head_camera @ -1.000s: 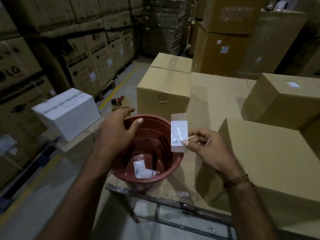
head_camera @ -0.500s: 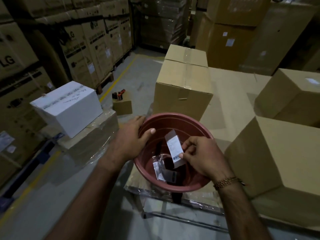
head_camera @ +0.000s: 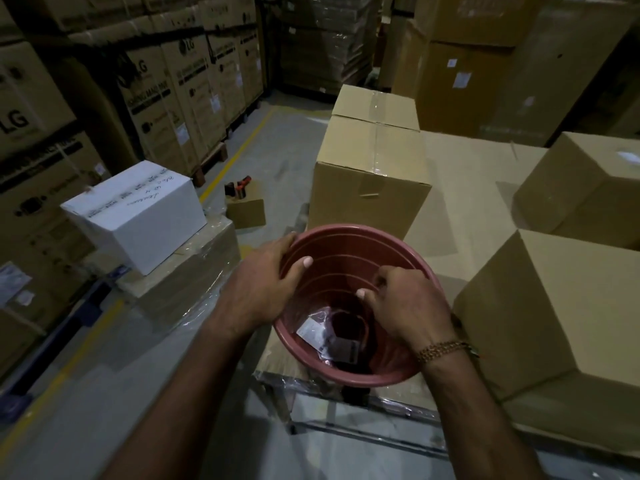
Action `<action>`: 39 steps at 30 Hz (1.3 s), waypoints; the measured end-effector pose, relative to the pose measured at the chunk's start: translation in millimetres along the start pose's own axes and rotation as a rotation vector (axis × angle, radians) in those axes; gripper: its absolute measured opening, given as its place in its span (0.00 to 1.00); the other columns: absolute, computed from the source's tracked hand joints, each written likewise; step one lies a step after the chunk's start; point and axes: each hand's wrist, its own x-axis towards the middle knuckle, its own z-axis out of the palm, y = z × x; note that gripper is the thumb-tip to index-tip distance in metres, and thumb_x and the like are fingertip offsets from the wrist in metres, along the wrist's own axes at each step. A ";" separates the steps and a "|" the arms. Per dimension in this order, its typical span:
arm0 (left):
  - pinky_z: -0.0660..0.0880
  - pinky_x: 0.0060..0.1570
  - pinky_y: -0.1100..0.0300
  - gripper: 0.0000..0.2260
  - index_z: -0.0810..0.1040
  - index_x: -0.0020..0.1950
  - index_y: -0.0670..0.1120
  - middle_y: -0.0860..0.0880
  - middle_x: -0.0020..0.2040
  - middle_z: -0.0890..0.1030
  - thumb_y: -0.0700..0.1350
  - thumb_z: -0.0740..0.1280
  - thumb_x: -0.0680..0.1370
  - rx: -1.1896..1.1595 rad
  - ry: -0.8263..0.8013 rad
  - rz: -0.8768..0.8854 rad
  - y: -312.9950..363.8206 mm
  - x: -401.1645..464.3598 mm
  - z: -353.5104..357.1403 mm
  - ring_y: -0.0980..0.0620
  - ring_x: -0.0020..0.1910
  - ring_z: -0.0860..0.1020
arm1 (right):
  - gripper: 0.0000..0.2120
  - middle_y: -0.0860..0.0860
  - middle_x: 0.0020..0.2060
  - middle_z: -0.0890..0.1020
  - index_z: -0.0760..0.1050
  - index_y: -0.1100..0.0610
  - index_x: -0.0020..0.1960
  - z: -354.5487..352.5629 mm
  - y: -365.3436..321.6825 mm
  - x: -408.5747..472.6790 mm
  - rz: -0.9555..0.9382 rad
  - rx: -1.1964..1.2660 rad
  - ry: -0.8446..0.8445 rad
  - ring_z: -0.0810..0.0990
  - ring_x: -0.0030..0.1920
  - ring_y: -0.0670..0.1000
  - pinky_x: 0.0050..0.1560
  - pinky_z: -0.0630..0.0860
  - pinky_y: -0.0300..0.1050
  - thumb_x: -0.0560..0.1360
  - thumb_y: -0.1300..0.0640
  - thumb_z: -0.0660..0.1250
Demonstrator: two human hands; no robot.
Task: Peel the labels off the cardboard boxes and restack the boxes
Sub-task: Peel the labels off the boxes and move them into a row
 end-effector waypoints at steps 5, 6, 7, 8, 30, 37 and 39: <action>0.76 0.65 0.46 0.24 0.71 0.79 0.52 0.48 0.69 0.80 0.59 0.64 0.84 0.083 0.104 -0.015 9.7 0.4 0.8 0.47 0.67 0.78 | 0.15 0.44 0.43 0.83 0.82 0.48 0.54 -20.2 19.8 -6.3 0.016 0.073 0.026 0.81 0.44 0.50 0.46 0.80 0.47 0.77 0.37 0.71; 0.74 0.68 0.43 0.27 0.67 0.81 0.50 0.47 0.73 0.77 0.58 0.65 0.84 0.107 0.147 -0.020 15.7 0.7 0.8 0.46 0.71 0.76 | 0.14 0.45 0.43 0.83 0.83 0.48 0.54 -25.7 24.5 -8.1 0.010 0.095 0.033 0.81 0.44 0.50 0.45 0.77 0.44 0.78 0.39 0.72; 0.73 0.69 0.42 0.29 0.65 0.83 0.49 0.46 0.74 0.76 0.58 0.65 0.84 0.123 0.189 -0.013 22.9 1.3 1.3 0.45 0.72 0.75 | 0.13 0.45 0.44 0.83 0.83 0.48 0.54 -30.6 29.5 -9.9 0.000 0.116 0.045 0.81 0.44 0.49 0.44 0.75 0.43 0.79 0.40 0.72; 0.74 0.69 0.41 0.29 0.64 0.83 0.49 0.46 0.74 0.76 0.58 0.64 0.84 0.131 0.223 0.003 31.7 1.7 2.5 0.45 0.71 0.75 | 0.12 0.45 0.43 0.83 0.84 0.48 0.54 -34.9 34.5 -12.0 -0.010 0.137 0.060 0.81 0.43 0.48 0.44 0.75 0.43 0.79 0.41 0.73; 0.79 0.56 0.56 0.25 0.70 0.80 0.48 0.51 0.65 0.81 0.49 0.69 0.83 -0.099 0.285 0.295 241.7 -16.2 115.7 0.55 0.58 0.79 | 0.39 0.61 0.78 0.64 0.58 0.50 0.79 -79.0 220.9 -78.7 0.341 -0.143 0.093 0.62 0.79 0.69 0.74 0.63 0.76 0.76 0.35 0.68; 0.78 0.55 0.56 0.25 0.70 0.80 0.52 0.52 0.66 0.81 0.52 0.68 0.83 -0.114 0.228 0.198 264.5 -32.8 170.2 0.55 0.57 0.80 | 0.37 0.57 0.80 0.63 0.53 0.47 0.84 -119.0 270.7 -94.2 0.265 0.068 0.147 0.61 0.80 0.67 0.76 0.59 0.75 0.81 0.40 0.64; 0.77 0.56 0.56 0.25 0.70 0.80 0.53 0.52 0.67 0.80 0.54 0.68 0.83 -0.129 0.182 0.160 273.1 -36.4 190.6 0.55 0.58 0.80 | 0.37 0.53 0.81 0.64 0.53 0.45 0.85 -135.9 292.9 -100.7 0.250 0.195 0.161 0.63 0.79 0.64 0.78 0.60 0.73 0.81 0.41 0.66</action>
